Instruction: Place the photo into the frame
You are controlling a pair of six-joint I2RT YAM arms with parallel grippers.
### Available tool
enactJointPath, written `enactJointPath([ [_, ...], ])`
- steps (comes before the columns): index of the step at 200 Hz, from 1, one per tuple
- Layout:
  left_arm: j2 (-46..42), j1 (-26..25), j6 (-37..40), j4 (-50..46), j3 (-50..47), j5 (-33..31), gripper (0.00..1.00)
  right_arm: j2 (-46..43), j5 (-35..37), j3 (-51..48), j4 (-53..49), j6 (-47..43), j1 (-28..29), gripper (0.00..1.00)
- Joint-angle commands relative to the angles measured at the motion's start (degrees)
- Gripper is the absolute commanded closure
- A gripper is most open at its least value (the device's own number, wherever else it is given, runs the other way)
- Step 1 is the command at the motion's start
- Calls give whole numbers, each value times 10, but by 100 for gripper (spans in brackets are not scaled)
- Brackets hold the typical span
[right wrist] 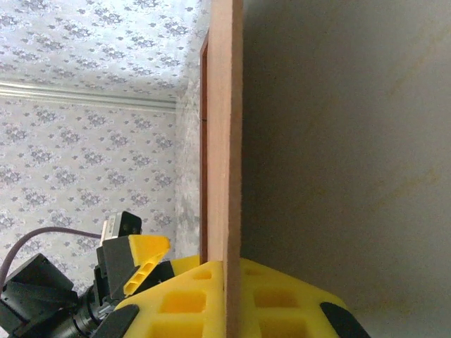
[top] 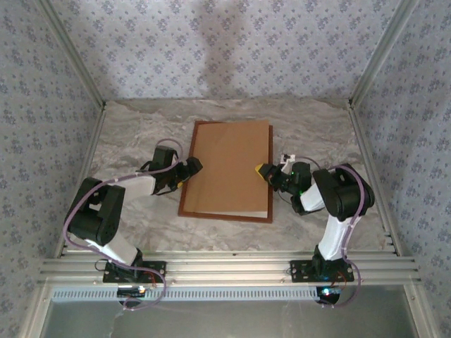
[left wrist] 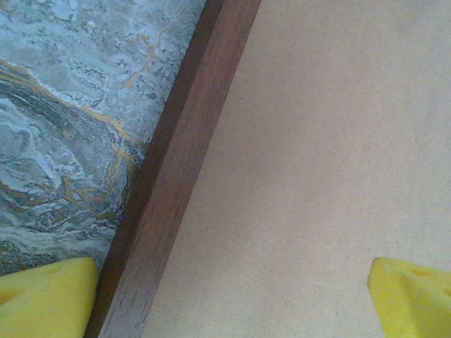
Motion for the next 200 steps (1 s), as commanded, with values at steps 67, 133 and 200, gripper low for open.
enactJointPath([
  [67, 43, -42, -31, 16, -7, 74, 2, 5, 64, -11, -70, -35, 9, 84],
  [133, 45, -42, -30, 11, -4, 71, 2, -35, 91, -5, -174, -72, 2, 66],
  [200, 46, -43, -29, 13, -5, 71, 2, -142, 150, 39, -419, -168, 5, 51],
])
